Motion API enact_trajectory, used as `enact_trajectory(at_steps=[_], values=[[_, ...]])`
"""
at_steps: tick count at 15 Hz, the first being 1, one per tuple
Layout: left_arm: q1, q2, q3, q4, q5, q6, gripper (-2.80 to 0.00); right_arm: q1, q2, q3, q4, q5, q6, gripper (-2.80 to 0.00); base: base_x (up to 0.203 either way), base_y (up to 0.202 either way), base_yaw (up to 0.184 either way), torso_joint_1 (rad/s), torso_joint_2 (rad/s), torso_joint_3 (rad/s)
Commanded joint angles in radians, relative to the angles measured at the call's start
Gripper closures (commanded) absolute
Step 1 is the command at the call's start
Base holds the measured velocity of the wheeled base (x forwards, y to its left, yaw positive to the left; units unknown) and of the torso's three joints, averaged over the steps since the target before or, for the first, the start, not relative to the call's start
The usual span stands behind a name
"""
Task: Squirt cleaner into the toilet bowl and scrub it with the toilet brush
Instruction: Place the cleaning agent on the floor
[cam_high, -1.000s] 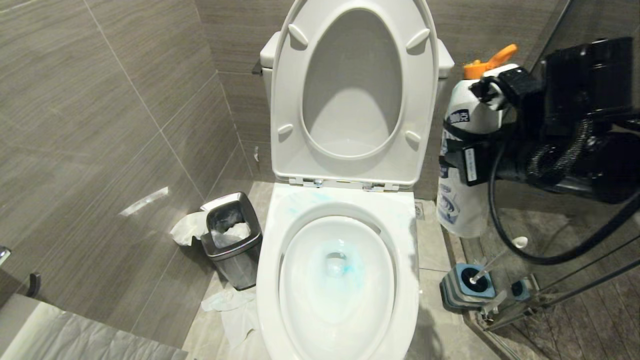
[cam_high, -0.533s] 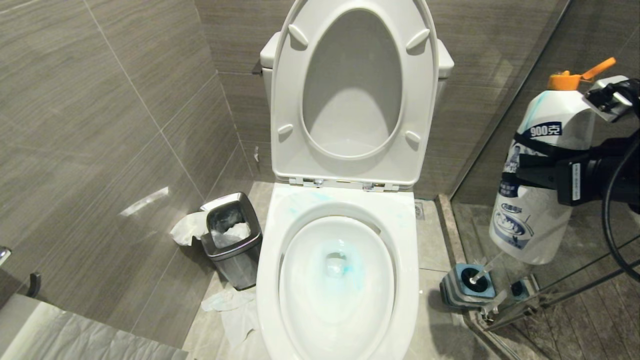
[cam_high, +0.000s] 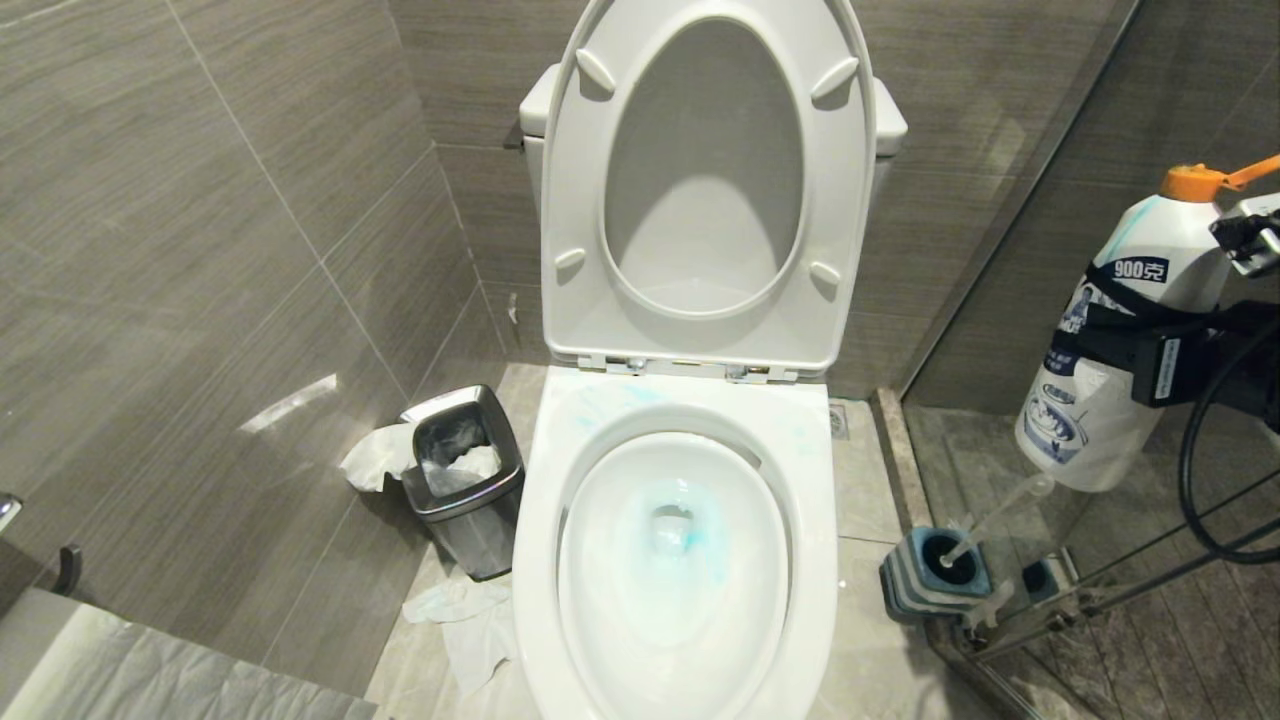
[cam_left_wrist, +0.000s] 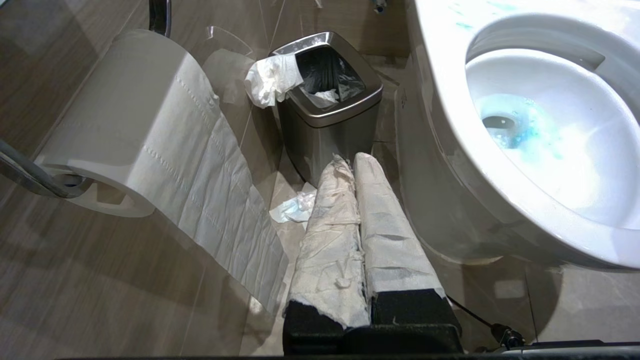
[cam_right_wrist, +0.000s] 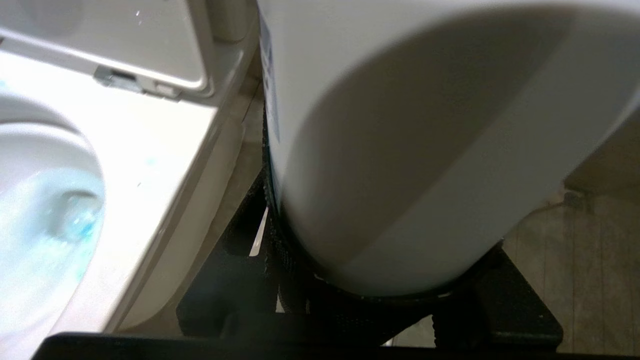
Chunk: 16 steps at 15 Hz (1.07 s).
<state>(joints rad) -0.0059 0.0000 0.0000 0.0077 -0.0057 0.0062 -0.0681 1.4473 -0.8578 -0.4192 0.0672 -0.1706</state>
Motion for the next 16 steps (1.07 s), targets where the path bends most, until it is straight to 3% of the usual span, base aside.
enact_trajectory(at_steps=[1, 7, 12, 16], values=[[0.000, 0.002, 0.002, 0.000, 0.000, 0.000, 0.00, -0.004, 0.099, 0.038, -0.129, -0.003, 0.000, 0.00, 0.000, 0.000, 0.000, 0.000, 0.00, 0.000], [0.000, 0.002, 0.002, 0.000, 0.000, 0.000, 0.00, 0.005, 0.319, 0.013, -0.427, -0.066, -0.016, 0.00, 0.000, 0.000, 0.000, 0.000, 0.00, -0.008], [0.000, 0.002, 0.002, 0.000, 0.000, 0.001, 0.00, 0.015, 0.452, -0.136, -0.435, -0.096, -0.017, 0.00, 0.000, 0.000, 0.000, 0.000, 0.00, -0.159], [0.000, 0.002, 0.002, 0.000, -0.002, 0.006, 0.00, 0.110, 0.551, -0.231, -0.438, -0.159, -0.006, 0.00, 0.000, 0.000, 0.000, 0.004, 0.01, -0.197]])
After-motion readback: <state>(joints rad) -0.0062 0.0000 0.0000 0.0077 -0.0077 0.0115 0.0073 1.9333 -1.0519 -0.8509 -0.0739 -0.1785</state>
